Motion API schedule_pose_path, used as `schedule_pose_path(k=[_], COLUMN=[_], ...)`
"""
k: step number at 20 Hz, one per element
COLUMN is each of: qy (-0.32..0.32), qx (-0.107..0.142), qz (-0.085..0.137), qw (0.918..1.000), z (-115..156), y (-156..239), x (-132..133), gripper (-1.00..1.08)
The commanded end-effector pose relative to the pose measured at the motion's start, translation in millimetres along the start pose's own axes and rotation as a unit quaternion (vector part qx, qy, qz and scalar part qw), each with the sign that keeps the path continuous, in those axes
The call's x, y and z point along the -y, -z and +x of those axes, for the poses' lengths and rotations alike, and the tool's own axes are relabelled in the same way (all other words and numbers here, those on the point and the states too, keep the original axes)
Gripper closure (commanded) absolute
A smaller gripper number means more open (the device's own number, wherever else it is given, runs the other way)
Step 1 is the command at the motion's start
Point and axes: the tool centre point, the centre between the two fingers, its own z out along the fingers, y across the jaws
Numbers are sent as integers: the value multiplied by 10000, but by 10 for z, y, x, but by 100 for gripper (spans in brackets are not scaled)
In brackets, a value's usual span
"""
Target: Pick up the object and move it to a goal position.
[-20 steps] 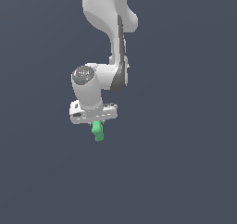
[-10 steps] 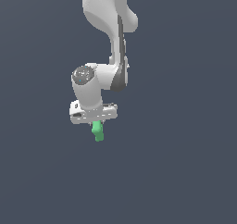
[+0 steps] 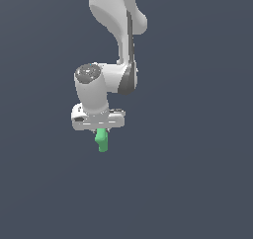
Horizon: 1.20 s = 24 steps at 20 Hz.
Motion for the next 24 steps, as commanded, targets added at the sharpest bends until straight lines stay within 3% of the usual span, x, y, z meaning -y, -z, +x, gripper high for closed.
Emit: schedule_pose_path(k=[1,12,24], qy=[-157,-1170,-2262], qx=[-97,-678,-1295], qz=[-68,-507,-997], qw=[9998,9895,9603], z=[65,383,581], y=[124,914,1827], x=[-26,-198,-371], gripper=[108,108,108])
